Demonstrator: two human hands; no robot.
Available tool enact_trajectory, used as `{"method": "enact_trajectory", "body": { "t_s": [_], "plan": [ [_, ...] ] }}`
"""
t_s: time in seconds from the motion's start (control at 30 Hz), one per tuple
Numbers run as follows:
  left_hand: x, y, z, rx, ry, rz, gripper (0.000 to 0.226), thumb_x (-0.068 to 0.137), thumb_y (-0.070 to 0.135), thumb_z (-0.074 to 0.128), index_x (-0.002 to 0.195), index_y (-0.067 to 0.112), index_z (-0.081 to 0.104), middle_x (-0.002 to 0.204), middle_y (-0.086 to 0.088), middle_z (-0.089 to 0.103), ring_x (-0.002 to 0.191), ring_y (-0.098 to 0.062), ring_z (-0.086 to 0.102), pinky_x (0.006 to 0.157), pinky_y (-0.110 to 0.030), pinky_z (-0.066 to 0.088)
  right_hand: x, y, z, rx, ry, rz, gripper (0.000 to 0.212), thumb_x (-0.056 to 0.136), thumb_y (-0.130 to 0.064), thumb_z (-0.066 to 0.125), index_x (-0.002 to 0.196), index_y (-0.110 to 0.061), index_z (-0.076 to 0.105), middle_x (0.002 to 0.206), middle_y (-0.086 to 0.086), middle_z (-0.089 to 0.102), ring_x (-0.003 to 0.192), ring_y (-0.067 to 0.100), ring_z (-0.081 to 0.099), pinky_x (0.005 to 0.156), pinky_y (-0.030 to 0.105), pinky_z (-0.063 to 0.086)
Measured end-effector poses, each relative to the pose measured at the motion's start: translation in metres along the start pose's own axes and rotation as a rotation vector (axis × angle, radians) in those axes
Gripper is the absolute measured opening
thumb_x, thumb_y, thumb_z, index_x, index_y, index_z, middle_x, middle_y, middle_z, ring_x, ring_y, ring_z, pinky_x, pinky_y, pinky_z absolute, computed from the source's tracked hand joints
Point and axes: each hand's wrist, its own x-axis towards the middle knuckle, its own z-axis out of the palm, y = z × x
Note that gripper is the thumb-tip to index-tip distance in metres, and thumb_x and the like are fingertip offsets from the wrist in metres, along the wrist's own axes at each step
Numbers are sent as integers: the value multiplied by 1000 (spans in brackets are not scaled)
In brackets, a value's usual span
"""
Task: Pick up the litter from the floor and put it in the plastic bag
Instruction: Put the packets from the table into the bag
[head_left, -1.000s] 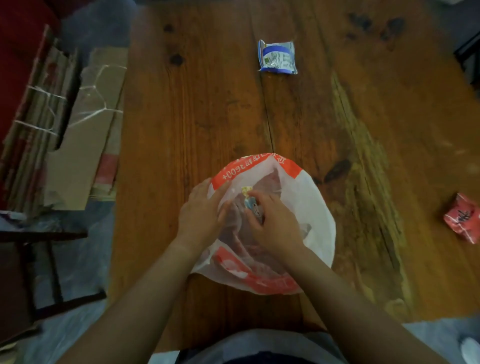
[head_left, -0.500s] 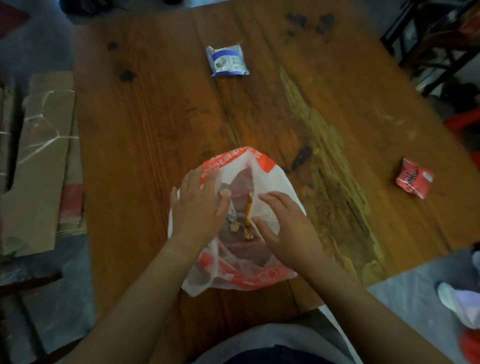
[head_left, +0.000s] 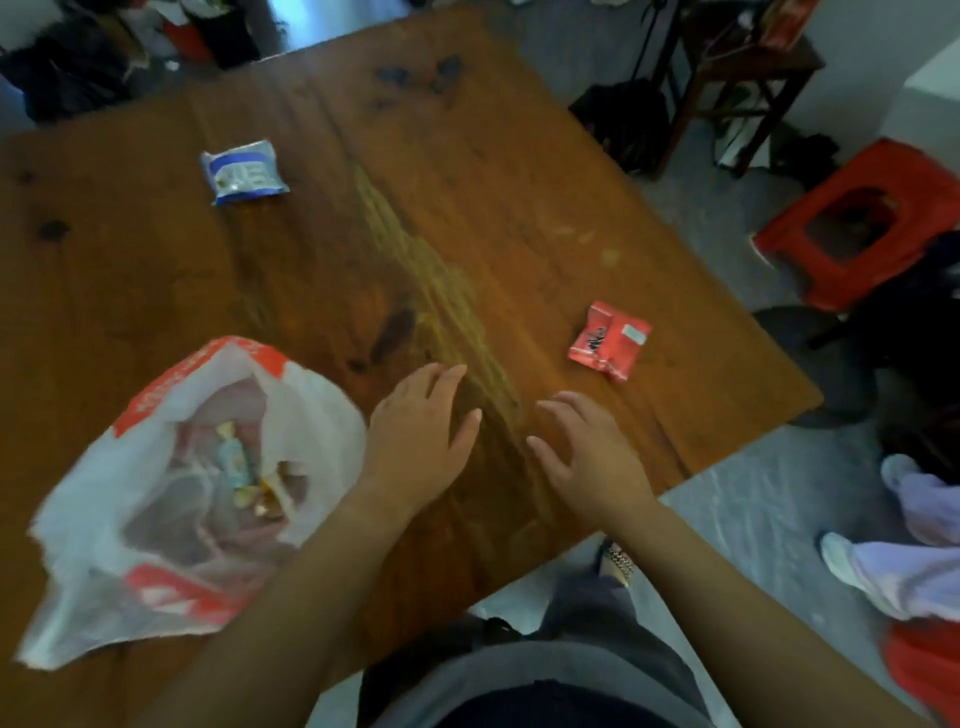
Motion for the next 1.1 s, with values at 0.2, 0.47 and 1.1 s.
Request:
{"method": "enact_trajectory", "body": {
  "t_s": [0.2,0.47,1.1],
  "plan": [
    [38,107,58,-21,-20,-200,53,91,45,44,138,23,34,143,-5,40,128,-22,41,101,-37,39,14,107,-57,-40,-63,-44,49,89,-44,49,133,-23,41,145,1,37,133,15,31,106,32,30],
    [104,161,79,-2,-1,-257,60,87,49,50,140,28,29,147,-7,33,132,-27,36,103,-46,39,45,156,-107,35,-66,-115,50,89,-45,49,134,-24,39,146,0,35,135,14,28,110,37,32],
    [181,173,97,-129,17,-431,57,90,48,46,140,26,32,144,-12,32,129,-27,34,101,-38,40,156,195,-145,-47,-262,-157,52,91,-47,43,136,-22,37,145,0,36,133,14,31,109,36,32]
  ]
}}
